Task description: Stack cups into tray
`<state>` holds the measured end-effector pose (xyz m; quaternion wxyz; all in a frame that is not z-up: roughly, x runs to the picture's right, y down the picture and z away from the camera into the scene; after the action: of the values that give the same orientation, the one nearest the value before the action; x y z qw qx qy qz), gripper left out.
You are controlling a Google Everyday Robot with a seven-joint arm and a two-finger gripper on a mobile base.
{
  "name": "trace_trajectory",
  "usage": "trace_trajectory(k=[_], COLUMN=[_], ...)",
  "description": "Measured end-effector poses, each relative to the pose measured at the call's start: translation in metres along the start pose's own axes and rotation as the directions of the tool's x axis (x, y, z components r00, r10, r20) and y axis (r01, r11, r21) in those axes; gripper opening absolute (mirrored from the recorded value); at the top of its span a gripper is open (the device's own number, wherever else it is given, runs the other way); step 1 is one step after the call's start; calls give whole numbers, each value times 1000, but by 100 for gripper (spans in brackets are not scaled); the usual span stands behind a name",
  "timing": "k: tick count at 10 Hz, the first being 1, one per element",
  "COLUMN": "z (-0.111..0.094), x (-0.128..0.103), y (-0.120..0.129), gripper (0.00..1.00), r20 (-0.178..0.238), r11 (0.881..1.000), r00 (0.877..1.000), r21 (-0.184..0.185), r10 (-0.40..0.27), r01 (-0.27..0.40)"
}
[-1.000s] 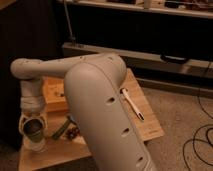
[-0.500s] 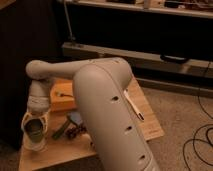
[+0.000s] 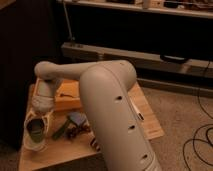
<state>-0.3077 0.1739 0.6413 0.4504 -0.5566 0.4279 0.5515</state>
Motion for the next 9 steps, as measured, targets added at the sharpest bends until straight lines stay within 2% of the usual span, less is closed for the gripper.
trace_trajectory(k=[7, 9], z=[11, 15], x=[6, 5], y=[12, 17], gripper=[7, 23], r20=[35, 53], r11=[1000, 1000], r00=[999, 998], r21=[9, 19], r10=[-15, -26], r01=[15, 25])
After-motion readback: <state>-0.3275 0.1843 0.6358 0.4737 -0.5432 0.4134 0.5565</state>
